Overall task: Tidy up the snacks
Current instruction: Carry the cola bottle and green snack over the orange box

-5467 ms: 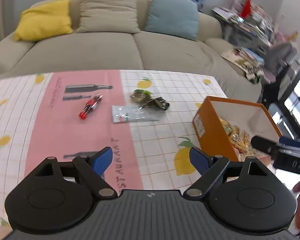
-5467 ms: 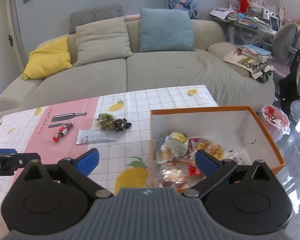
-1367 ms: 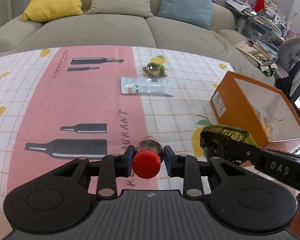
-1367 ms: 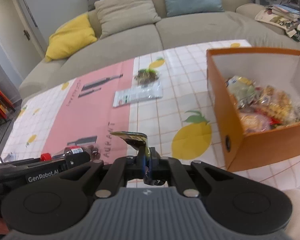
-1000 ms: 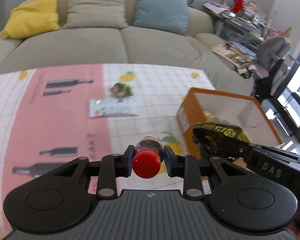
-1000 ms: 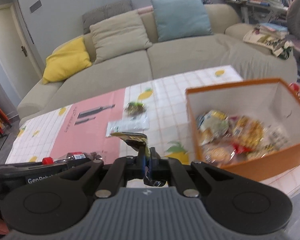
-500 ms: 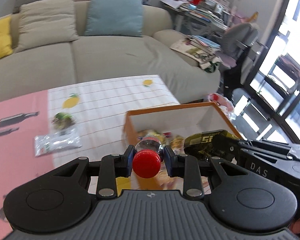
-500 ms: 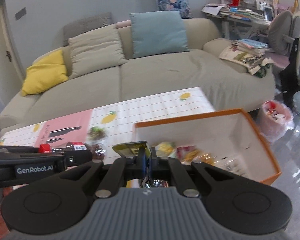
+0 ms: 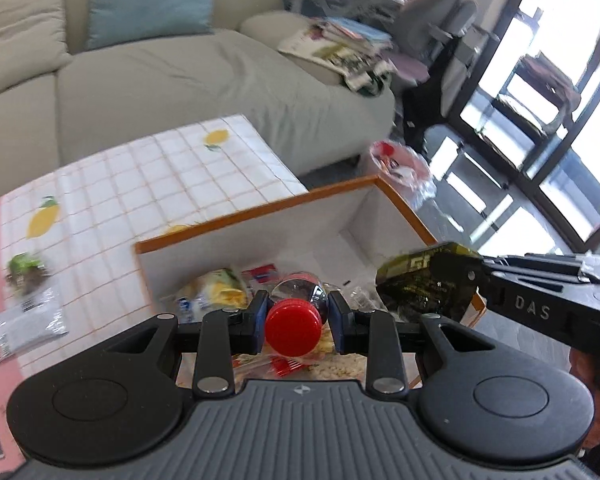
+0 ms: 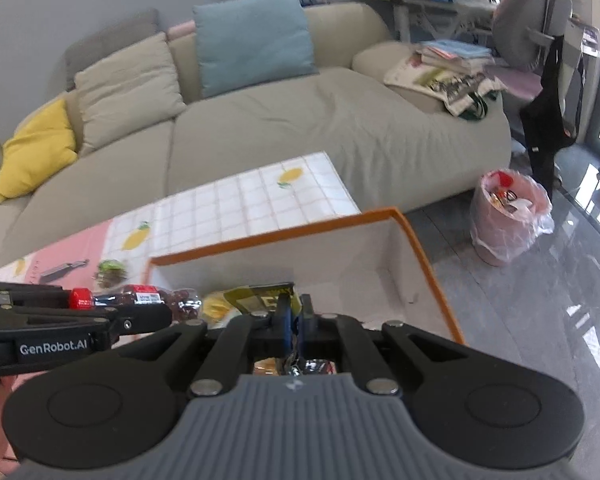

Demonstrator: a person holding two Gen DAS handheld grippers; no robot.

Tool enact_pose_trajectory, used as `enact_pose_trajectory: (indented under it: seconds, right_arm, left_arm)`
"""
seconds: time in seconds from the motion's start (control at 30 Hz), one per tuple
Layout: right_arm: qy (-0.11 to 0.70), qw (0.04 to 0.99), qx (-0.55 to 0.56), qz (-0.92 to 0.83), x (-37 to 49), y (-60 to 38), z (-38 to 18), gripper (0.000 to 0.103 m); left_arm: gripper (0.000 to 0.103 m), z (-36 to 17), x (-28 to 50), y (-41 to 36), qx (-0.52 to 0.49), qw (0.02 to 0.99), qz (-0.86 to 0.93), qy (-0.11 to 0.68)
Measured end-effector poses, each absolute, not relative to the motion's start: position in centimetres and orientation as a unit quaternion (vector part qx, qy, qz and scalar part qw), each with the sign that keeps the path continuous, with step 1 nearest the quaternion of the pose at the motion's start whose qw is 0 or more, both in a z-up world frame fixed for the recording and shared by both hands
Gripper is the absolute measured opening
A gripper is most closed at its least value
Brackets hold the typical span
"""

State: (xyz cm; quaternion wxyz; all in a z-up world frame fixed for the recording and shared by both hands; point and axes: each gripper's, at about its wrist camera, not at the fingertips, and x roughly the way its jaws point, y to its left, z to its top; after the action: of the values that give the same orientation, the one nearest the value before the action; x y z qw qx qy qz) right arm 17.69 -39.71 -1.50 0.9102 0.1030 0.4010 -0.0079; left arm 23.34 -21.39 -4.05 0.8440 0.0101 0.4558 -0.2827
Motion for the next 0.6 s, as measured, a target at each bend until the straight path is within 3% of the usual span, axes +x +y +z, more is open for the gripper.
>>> enact_pose_trajectory:
  seconds: [0.6]
  right_arm:
    - [0.475, 0.876, 0.076, -0.031, 26.8, -43.7, -9.4, 0.0]
  left_arm:
    - [0.034, -10.1, 29.8, -28.2, 0.065, 0.82, -0.32, 0.471]
